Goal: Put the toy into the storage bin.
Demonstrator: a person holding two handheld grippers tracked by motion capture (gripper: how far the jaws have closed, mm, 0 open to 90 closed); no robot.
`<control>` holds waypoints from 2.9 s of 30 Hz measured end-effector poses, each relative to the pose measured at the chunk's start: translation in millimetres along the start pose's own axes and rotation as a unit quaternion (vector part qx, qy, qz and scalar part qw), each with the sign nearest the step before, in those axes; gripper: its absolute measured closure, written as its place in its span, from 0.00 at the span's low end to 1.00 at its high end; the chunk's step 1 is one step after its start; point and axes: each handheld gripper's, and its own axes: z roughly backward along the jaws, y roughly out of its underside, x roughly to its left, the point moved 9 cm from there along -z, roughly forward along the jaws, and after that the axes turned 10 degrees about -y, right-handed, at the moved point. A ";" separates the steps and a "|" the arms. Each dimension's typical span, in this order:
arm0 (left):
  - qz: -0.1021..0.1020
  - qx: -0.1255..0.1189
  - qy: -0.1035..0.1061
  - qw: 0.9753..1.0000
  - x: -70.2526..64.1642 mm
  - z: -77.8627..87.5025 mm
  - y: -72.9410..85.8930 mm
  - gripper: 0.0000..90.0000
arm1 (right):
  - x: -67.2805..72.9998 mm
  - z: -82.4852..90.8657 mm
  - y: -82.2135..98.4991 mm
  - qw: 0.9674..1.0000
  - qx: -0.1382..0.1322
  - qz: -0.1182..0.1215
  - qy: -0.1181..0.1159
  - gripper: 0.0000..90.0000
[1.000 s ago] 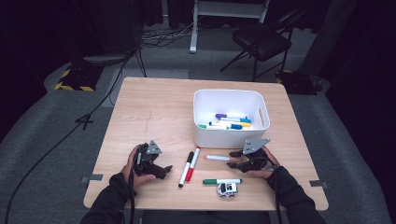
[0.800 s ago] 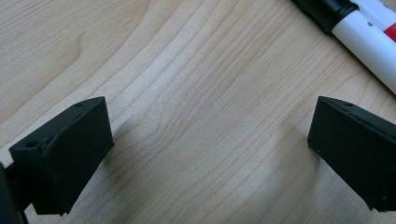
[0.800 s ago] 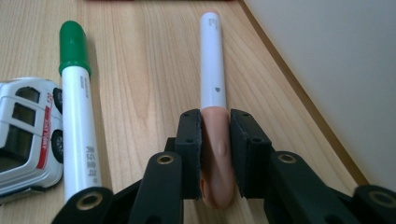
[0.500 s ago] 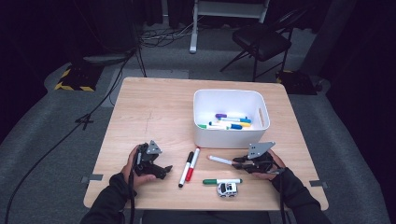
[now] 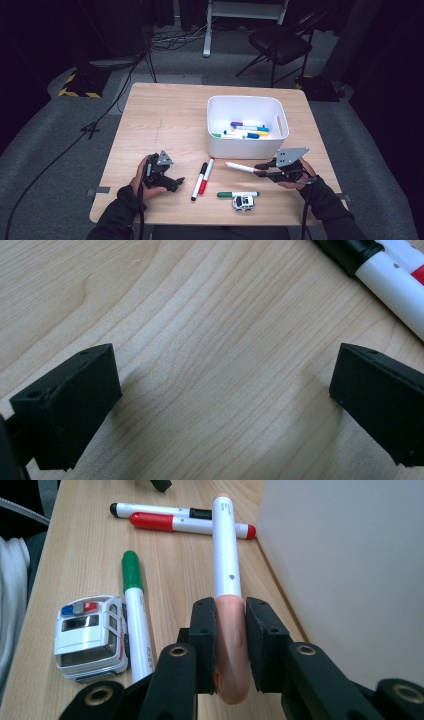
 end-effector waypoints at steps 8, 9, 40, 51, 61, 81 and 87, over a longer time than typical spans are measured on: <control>0.000 0.000 0.000 1.000 0.0 0.0 0.0 0.00 | 0.1 23.1 -26.9 1.000 -0.011 0.024 0.012 0.83; 0.000 0.000 0.000 1.000 0.1 0.0 0.0 0.00 | 0.1 26.6 -29.9 1.000 -0.010 0.024 0.014 0.83; 0.000 0.000 0.000 1.000 0.0 -0.1 0.0 0.00 | -40.0 88.9 -102.8 0.995 -0.026 0.054 0.076 0.83; 0.000 0.000 0.000 1.000 0.0 -0.1 0.0 0.00 | -74.5 77.9 -106.0 0.996 -0.002 0.031 0.087 0.83; 0.000 0.000 0.000 1.000 0.0 -0.1 0.0 0.00 | -104.7 66.9 -90.0 0.995 0.026 -0.012 0.096 0.83; 0.001 0.000 0.001 1.000 -0.2 0.1 0.1 0.00 | -114.2 49.9 -51.1 0.990 0.118 -0.039 0.071 0.83; 0.000 0.000 0.000 1.000 0.0 -0.1 0.0 0.00 | -112.9 60.3 -36.9 0.987 0.138 -0.050 0.073 0.83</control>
